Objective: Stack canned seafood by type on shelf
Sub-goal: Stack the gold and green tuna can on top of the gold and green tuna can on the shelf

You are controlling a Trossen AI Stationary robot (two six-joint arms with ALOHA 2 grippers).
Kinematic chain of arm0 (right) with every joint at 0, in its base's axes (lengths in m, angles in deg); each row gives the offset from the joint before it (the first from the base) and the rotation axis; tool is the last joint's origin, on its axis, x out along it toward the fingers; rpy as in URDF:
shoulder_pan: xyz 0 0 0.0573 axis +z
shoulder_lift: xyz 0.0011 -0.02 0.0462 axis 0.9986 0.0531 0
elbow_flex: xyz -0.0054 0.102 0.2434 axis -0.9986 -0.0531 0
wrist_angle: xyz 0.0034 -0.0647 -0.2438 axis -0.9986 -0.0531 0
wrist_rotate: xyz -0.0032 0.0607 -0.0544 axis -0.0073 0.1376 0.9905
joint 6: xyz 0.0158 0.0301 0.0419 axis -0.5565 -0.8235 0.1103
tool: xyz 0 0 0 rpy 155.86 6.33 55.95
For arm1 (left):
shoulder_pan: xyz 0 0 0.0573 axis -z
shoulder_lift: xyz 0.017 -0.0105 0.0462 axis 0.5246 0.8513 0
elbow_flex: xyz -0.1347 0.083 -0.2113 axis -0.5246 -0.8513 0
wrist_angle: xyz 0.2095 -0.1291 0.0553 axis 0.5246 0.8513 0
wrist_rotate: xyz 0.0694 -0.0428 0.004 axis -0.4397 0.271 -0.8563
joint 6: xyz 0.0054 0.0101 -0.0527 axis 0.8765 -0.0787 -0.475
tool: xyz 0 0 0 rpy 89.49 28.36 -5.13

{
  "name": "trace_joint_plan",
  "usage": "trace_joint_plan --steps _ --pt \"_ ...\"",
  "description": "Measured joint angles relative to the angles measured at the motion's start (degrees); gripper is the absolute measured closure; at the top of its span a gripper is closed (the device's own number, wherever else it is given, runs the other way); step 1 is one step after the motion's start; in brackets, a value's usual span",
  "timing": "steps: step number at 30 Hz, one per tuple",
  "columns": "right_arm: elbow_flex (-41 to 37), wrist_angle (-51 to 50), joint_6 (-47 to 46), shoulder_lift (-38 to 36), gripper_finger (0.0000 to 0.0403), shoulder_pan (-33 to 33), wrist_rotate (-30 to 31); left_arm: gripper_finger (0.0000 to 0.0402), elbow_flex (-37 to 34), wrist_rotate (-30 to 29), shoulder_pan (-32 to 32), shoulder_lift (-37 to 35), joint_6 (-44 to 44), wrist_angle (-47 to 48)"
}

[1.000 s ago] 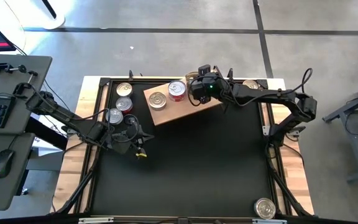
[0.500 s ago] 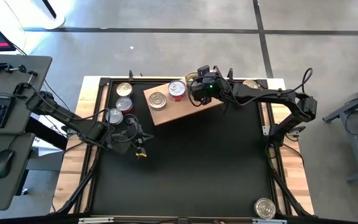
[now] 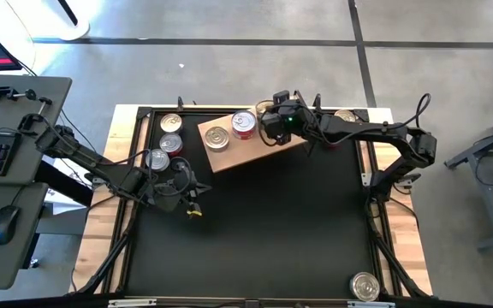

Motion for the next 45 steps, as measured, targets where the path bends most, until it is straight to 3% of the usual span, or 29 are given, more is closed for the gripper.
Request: trace_joint_plan --steps 16,25,45 --pt "0.0 -2.5 -1.3 0.0 0.0137 1.2 1.2 0.0402 0.0 0.0 0.0 0.0 0.0 1.6" --pt "0.0 -2.9 -3.0 0.0 0.0132 2.1 6.4 0.0401 0.0 0.0 0.0 0.0 0.0 2.0" --pt "2.4 -4.7 -3.6 -0.1 0.0132 4.3 8.9 0.0401 0.0 0.0 0.0 0.0 0.0 2.0"
